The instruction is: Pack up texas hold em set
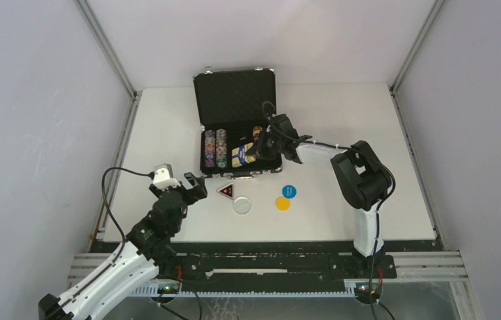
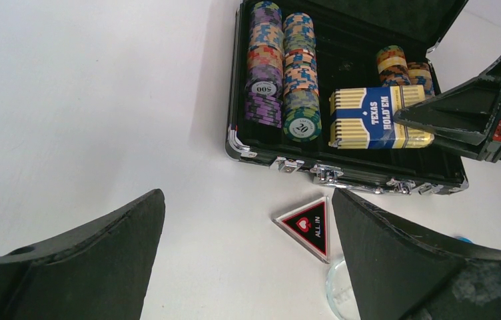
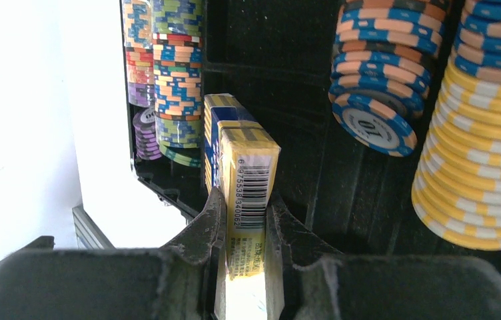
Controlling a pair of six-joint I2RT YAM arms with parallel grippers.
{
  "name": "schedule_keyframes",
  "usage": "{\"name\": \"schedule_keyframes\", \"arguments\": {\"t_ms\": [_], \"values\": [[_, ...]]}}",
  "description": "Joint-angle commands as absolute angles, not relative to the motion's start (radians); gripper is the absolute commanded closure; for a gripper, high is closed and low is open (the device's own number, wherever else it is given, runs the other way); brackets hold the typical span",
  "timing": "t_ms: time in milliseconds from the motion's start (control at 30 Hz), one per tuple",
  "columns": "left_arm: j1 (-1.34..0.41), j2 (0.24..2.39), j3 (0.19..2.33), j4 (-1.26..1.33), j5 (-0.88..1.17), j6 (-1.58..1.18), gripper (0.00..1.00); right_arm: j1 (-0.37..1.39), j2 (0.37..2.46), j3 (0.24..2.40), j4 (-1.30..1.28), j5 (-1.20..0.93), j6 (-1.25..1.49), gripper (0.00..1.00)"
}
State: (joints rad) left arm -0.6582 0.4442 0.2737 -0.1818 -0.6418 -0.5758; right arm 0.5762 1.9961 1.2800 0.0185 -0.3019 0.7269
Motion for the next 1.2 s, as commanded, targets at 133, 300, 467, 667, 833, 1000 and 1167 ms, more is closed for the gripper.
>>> {"name": "schedule_keyframes", "arguments": {"t_ms": [133,300,467,667,833,1000,1167], "values": [[-0.650,0.451,0.265,-0.146,-0.626,-0.558,0.00,0.545,1.871,1.273,0.079,-0.337,0.734,1.00],[-0.650,0.451,0.262,-0.148,-0.631,-0.557,0.00,0.544,1.866,1.284,0.086,-0.343,0.735,1.00],[-0.650,0.469,0.265,-0.136,-0.616,-0.558,0.00,0.545,1.902,1.317,0.028,-0.366,0.727,1.00],[-0.650,0.475,0.268,-0.139,-0.620,-0.555,0.00,0.545,1.961,1.346,-0.022,-0.394,0.721,1.00],[-0.650,0.465,0.269,-0.155,-0.639,-0.554,0.00,0.547,2.023,1.394,-0.072,-0.406,0.693,1.00],[-0.650,0.451,0.267,-0.164,-0.653,-0.552,0.00,0.554,2.055,1.409,-0.091,-0.383,0.667,1.00],[-0.650,0.456,0.268,-0.164,-0.654,-0.551,0.00,0.553,2.083,1.425,-0.106,-0.401,0.655,0.81]]}}
